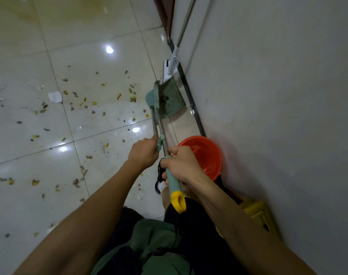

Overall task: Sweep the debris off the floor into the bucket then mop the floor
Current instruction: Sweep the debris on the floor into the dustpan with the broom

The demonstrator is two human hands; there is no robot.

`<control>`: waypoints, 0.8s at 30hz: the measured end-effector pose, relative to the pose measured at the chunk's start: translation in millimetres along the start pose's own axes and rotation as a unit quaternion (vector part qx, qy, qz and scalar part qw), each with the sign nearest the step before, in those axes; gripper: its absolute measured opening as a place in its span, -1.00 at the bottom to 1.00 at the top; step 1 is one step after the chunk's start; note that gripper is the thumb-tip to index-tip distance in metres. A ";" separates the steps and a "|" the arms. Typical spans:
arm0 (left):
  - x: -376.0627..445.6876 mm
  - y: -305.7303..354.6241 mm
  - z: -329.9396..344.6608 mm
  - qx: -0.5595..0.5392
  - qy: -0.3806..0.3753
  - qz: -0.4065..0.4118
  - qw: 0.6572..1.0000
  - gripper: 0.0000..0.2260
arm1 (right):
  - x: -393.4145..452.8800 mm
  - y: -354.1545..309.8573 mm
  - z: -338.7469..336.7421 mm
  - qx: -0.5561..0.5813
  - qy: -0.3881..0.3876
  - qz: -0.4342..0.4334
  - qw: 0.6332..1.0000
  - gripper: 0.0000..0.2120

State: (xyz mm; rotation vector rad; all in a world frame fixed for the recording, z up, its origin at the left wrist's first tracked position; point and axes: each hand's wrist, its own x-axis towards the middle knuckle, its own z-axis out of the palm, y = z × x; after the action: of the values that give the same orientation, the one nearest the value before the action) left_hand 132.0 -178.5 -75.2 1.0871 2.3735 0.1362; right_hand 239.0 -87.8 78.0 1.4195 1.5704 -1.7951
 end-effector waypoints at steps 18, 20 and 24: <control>-48.5 -49.9 -61.9 -0.015 0.085 -0.175 0.981 -0.60 | -0.2 -47.0 29.9 -0.262 -0.108 -0.152 0.947 -0.70; -56.9 -62.5 -66.9 -0.007 0.087 -0.192 0.978 -0.64 | 2.6 -50.5 44.0 -0.300 -0.121 -0.173 0.930 -0.75; -77.4 -89.2 -74.2 0.011 0.099 -0.227 0.969 -0.73 | 10.9 -47.9 69.8 -0.405 -0.108 -0.245 0.874 -0.75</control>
State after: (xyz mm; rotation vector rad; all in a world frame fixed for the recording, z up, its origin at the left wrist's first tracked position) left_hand 76.6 -286.0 -5.7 0.5335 2.7426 0.0565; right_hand 165.9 -131.4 85.2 0.4345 2.2881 -1.1583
